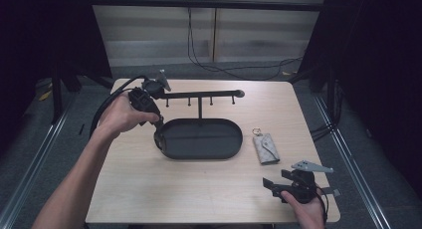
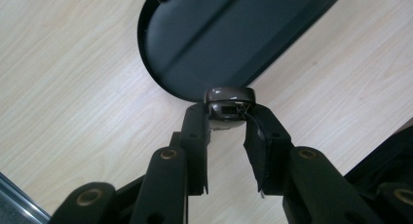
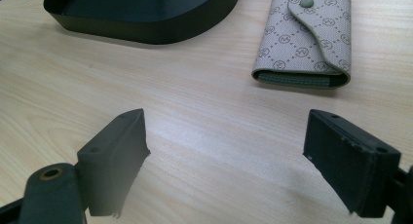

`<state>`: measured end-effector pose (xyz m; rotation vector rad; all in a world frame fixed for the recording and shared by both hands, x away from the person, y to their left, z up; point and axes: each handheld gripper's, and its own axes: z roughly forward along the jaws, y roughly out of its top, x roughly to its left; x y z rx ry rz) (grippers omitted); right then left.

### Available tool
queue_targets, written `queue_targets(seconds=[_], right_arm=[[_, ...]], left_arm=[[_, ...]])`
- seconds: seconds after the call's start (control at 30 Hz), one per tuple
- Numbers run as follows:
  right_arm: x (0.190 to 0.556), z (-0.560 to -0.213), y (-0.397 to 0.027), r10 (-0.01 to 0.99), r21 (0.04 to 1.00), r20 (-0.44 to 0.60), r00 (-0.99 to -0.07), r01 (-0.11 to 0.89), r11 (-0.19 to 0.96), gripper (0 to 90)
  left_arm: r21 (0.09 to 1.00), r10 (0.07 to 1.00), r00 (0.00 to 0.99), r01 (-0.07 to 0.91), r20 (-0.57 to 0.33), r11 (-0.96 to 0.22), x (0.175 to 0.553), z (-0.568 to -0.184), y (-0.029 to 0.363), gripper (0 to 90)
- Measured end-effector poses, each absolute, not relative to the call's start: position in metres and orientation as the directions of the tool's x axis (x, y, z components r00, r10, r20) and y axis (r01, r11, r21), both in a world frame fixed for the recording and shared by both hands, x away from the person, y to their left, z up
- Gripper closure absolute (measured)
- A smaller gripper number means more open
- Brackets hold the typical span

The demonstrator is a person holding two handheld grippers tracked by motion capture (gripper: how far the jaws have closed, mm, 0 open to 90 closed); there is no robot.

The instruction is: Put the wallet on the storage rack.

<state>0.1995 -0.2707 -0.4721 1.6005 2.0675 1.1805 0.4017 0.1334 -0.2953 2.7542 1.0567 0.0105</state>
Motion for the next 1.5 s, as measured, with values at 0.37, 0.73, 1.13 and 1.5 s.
queue_targets(seconds=[0.37, 0.73, 1.13, 1.5], right_arm=[[0.199, -0.472, -0.271, 0.898, 0.733, 0.261, -0.355, 0.678, 0.055, 15.8], [0.199, -0.472, -0.271, 0.895, 0.733, 0.266, -0.359, 0.678, 0.054, 15.9], [0.199, -0.472, -0.272, 0.894, 0.733, 0.265, -0.361, 0.678, 0.057, 16.0], [0.199, -0.473, -0.272, 0.892, 0.731, 0.268, -0.364, 0.68, 0.058, 16.0]], left_arm=[[0.156, 0.69, 0.721, 0.69, -0.06, -0.707, 0.424, -0.296, 0.122, 70.8], [0.16, 0.726, 0.684, 0.726, -0.07, -0.669, 0.446, -0.307, 0.116, 70.7], [0.178, 0.76, 0.646, 0.757, -0.065, -0.628, 0.455, -0.308, 0.115, 70.7], [0.205, 0.787, 0.615, 0.778, -0.053, -0.594, 0.458, -0.313, 0.112, 70.3]])
